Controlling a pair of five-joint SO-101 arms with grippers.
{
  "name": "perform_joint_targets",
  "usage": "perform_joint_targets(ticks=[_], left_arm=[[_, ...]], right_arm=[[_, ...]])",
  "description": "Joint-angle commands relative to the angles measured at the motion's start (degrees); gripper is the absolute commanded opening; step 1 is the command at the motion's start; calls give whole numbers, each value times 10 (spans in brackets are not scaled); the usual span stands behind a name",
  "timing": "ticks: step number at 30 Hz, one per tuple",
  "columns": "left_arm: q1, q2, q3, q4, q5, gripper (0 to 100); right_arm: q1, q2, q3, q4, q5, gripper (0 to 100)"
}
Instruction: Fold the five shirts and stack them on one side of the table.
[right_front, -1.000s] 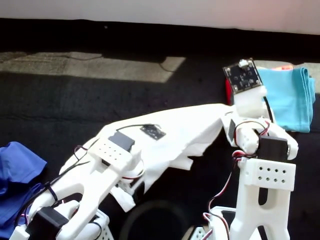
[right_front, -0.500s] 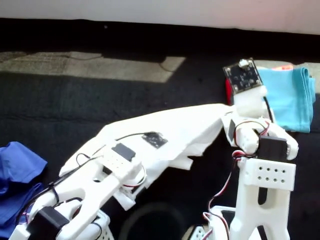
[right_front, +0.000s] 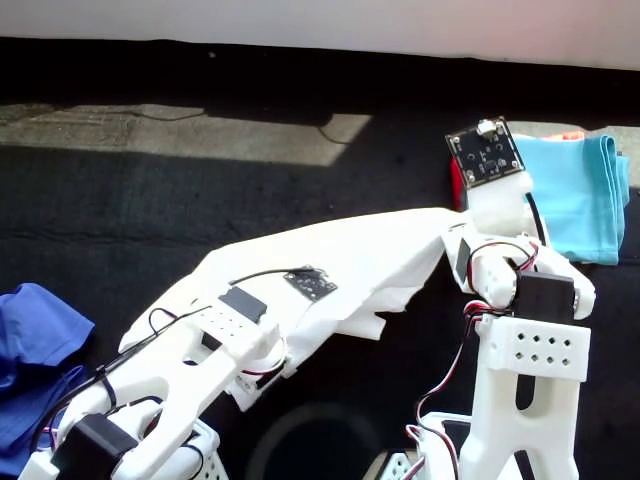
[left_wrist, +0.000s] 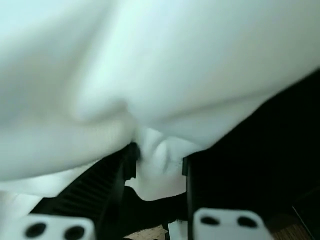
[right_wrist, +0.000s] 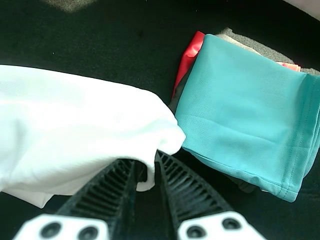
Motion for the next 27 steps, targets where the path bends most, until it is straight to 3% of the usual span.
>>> perform_joint_targets(ticks=[1,6,11,15,21,27], left_arm=[[-7,-6,1,1,-13,5],[-7,-9,-27,28,-13,8],[-31,-11,-157,142,-15,8],[-105,-11,-302,236,-78,8],[-244,-6,-568,316,-104,8],[-313,-8,-780,380,-152,8]], right_arm=[[4,-4,-2,-6,-6,6],[4,-4,-2,-6,-6,6],[4,2,3,-20,-10,6],[6,1,-12,-60,-10,6],[6,6,-136,-69,-10,6],[7,97,-350,-8,-45,6]])
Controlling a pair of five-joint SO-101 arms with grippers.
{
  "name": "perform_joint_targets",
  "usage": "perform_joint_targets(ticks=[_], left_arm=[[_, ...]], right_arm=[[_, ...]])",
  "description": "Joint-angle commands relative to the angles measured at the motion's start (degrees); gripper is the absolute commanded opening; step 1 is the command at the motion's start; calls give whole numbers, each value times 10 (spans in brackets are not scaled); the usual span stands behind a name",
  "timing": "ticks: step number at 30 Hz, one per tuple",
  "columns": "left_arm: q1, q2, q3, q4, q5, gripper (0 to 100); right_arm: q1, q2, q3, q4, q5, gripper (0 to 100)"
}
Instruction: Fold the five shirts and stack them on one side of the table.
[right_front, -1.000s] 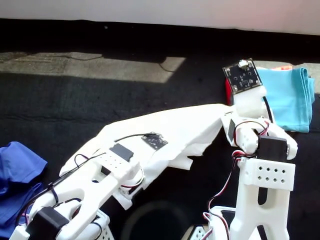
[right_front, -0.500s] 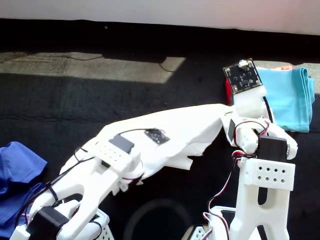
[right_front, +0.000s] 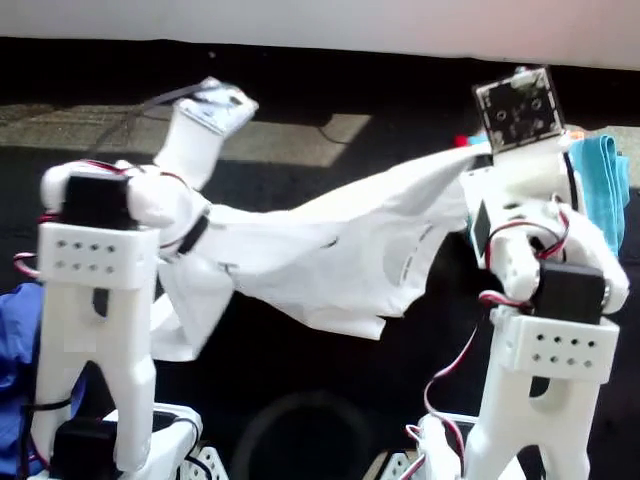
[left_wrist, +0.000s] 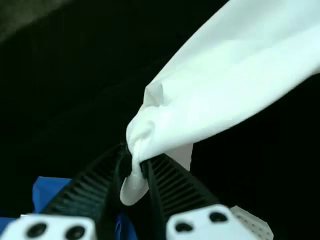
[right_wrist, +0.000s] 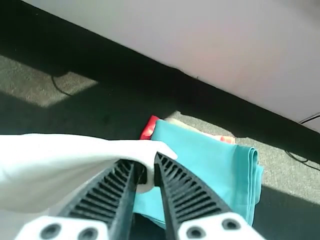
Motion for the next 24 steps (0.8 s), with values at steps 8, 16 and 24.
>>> perform_joint_targets(ticks=[8,16,24], left_arm=[[-114,-13,-262,18,-14,8],[-134,-13,-377,18,-14,8],[-172,-29,-437,19,-12,8]], right_arm=[[7,147,-458,158,-49,6],[7,168,-609,189,-49,6],[7,167,-725,244,-49,6]])
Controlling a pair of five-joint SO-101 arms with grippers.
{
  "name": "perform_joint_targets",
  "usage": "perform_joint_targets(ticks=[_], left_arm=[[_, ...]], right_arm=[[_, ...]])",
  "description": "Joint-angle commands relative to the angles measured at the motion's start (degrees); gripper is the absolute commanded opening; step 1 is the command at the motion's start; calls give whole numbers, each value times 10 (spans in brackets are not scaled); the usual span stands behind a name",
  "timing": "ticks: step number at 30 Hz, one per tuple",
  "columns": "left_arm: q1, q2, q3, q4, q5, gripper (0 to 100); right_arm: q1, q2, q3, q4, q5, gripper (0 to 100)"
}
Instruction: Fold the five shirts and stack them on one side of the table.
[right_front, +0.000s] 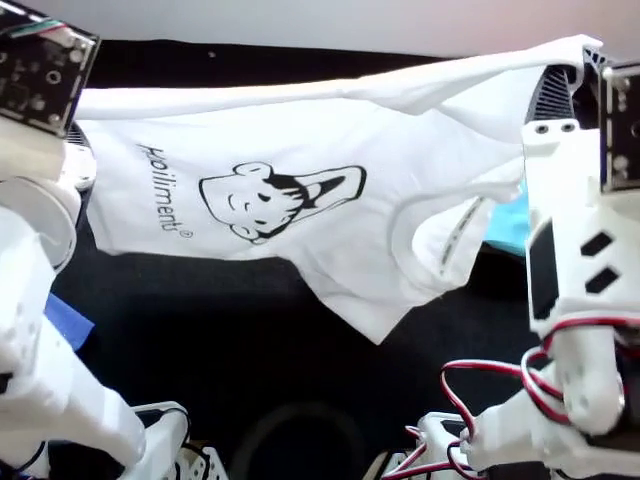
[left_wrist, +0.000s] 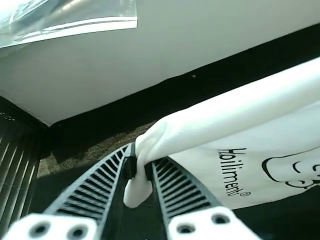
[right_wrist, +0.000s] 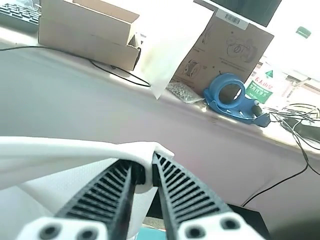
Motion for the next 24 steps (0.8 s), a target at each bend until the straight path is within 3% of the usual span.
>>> perform_joint_targets(ticks=[1,11,24], left_arm=[[-18,-27,1,6,-3,8],[-16,-140,258,3,-4,8],[-19,-313,261,3,-5,8]], right_arm=[[8,1,-68,18,-5,6],[8,1,-178,28,-4,6],[8,-129,-185,86,1,6]])
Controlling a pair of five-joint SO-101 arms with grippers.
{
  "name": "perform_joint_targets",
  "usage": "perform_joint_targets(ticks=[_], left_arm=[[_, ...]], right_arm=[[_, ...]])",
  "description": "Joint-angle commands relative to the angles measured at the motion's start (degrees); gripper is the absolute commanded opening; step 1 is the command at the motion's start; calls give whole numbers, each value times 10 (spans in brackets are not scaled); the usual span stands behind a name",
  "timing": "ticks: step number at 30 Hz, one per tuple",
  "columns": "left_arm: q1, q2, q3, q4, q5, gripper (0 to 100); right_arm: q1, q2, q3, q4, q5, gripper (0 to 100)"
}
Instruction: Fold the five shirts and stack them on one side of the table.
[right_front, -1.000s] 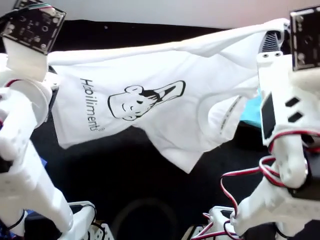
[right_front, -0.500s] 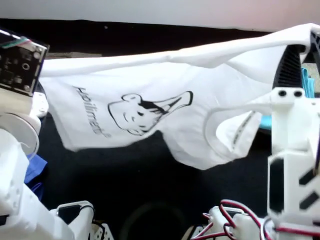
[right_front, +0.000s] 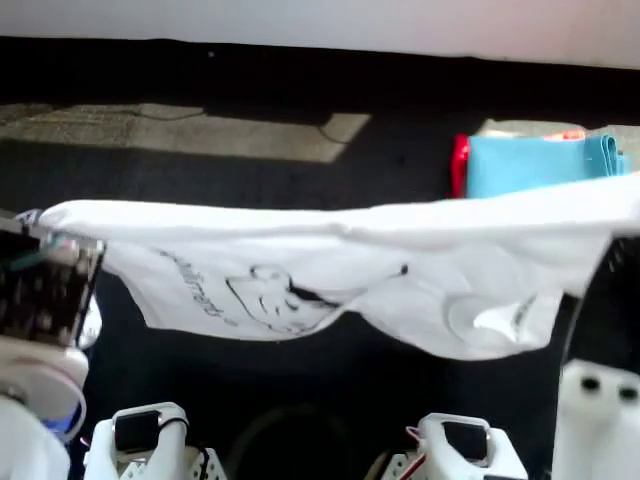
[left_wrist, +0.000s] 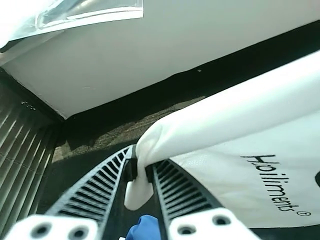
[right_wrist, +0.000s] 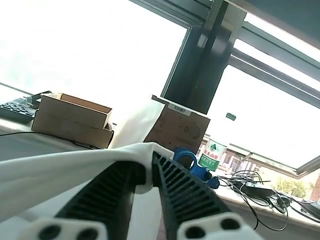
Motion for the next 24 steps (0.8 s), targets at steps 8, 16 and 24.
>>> perform_joint_targets(ticks=[8,16,24], left_arm=[[-7,-50,7,0,-4,8],[-7,76,124,-94,-5,8],[-7,304,101,-192,-5,8]], right_arm=[[3,-22,46,9,30,6],[2,-22,358,-137,27,6],[-28,-21,813,-491,32,6]])
